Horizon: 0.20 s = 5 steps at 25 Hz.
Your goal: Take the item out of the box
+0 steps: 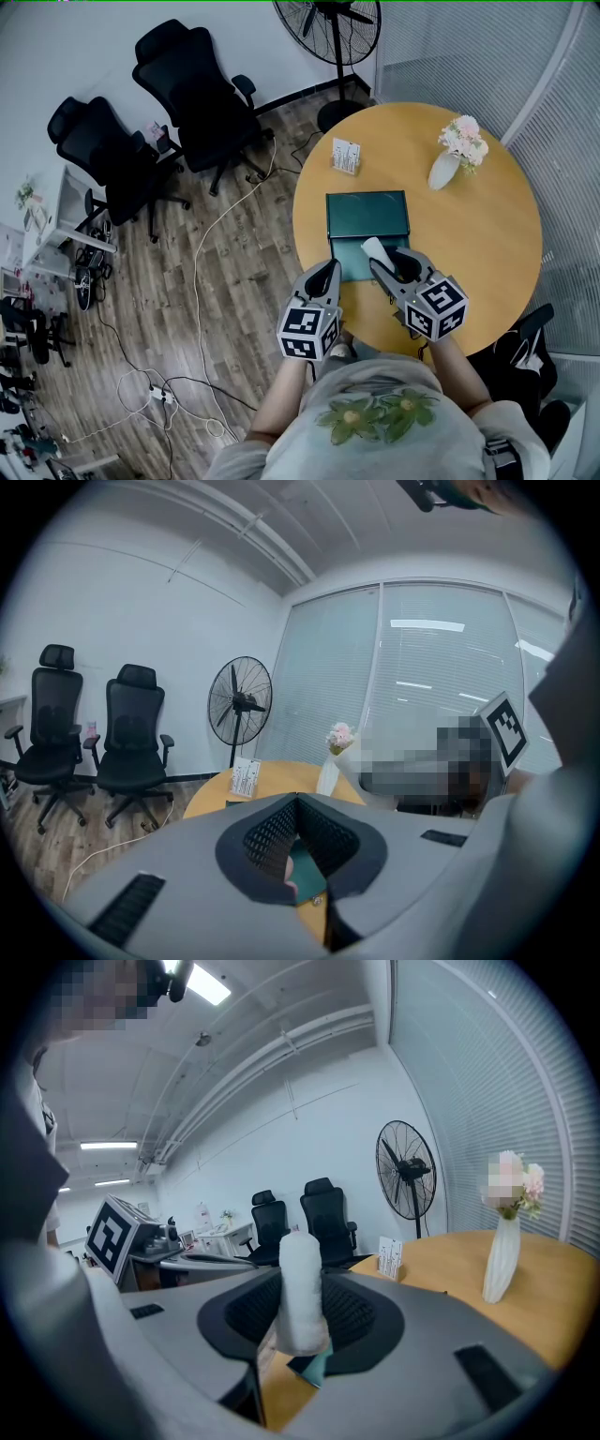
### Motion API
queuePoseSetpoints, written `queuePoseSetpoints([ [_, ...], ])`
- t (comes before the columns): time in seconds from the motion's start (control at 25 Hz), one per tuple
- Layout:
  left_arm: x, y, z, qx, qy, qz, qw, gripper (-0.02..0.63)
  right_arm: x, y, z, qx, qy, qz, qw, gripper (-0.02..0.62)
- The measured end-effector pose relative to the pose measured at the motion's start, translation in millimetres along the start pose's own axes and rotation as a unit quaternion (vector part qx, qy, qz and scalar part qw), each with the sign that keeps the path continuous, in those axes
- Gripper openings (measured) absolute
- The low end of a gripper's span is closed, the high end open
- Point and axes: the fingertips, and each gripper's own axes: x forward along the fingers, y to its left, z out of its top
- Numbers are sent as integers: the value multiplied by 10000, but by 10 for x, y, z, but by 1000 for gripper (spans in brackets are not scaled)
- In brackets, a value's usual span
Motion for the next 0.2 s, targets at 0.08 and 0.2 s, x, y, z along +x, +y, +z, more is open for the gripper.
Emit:
queuePoseSetpoints([
  [0.08,1,13,-1,-1,4,-4,10000,2,11,4,1,-3,6,-6,10000,138],
  [0.2,-36,33,4,-4,10,-16,10000,2,19,48,7,-10,18,-15,10000,138],
])
